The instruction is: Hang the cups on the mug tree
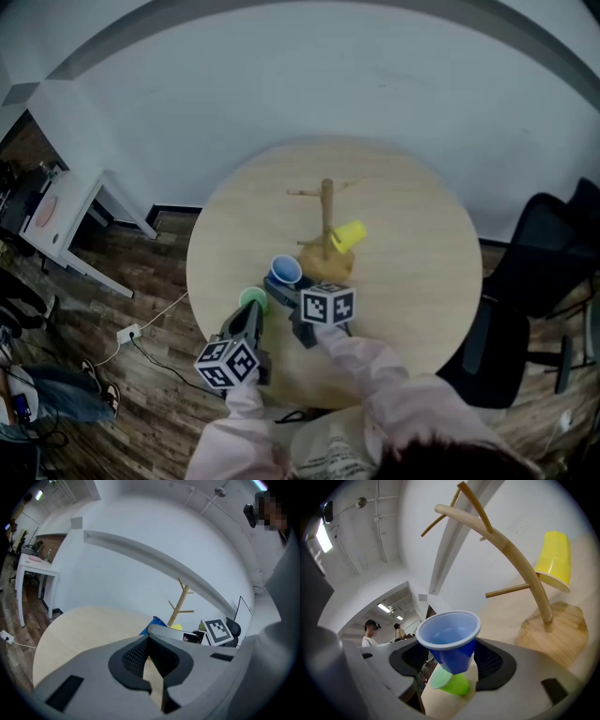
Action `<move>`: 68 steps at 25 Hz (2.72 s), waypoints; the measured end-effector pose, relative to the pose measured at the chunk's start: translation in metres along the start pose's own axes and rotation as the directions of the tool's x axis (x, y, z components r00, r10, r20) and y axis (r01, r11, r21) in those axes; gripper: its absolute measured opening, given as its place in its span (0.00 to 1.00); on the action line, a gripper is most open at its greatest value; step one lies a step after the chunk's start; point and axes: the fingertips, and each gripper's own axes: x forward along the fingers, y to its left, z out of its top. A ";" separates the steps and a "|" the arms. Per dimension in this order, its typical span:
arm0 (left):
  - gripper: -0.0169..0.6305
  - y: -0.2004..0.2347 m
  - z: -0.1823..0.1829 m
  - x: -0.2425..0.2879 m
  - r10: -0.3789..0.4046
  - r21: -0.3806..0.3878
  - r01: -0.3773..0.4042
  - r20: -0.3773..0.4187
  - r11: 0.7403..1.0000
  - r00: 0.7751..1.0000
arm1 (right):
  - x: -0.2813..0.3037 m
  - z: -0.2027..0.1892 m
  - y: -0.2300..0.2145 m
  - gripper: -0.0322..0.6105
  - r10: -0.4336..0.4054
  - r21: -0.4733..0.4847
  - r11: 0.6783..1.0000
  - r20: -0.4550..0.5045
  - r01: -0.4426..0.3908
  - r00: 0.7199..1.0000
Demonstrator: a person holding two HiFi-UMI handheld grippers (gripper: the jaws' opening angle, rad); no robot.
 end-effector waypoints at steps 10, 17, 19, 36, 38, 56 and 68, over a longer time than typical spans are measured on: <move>0.03 0.004 0.005 0.000 -0.049 0.031 0.050 -0.019 0.998 0.999 | 0.008 0.009 -0.006 0.51 -0.046 0.122 0.992 0.095 0.034 0.994; 0.03 0.002 0.004 0.005 -0.053 0.013 0.054 -0.026 0.998 0.998 | 0.012 0.016 -0.008 0.51 -0.019 0.213 0.977 0.126 -0.008 0.992; 0.03 -0.001 0.003 0.007 -0.059 0.020 0.060 -0.034 0.998 0.998 | 0.013 0.019 -0.011 0.51 -0.012 0.230 0.973 0.128 -0.018 0.992; 0.03 0.001 0.009 0.013 -0.036 0.032 0.037 -0.030 0.999 0.999 | 0.015 0.041 -0.026 0.51 0.001 0.372 0.925 0.192 -0.073 0.981; 0.03 0.000 0.010 0.014 -0.039 0.032 0.040 -0.031 0.999 0.999 | 0.014 0.043 -0.027 0.51 0.001 0.383 0.920 0.203 -0.080 0.979; 0.03 0.003 0.010 0.020 -0.051 0.036 0.052 -0.042 0.998 0.998 | 0.003 0.063 -0.049 0.51 -0.010 0.483 0.863 0.307 -0.147 0.952; 0.03 -0.002 0.006 0.021 -0.067 0.037 0.069 -0.059 0.997 0.996 | -0.002 0.068 -0.056 0.51 0.034 0.534 0.814 0.352 -0.230 0.935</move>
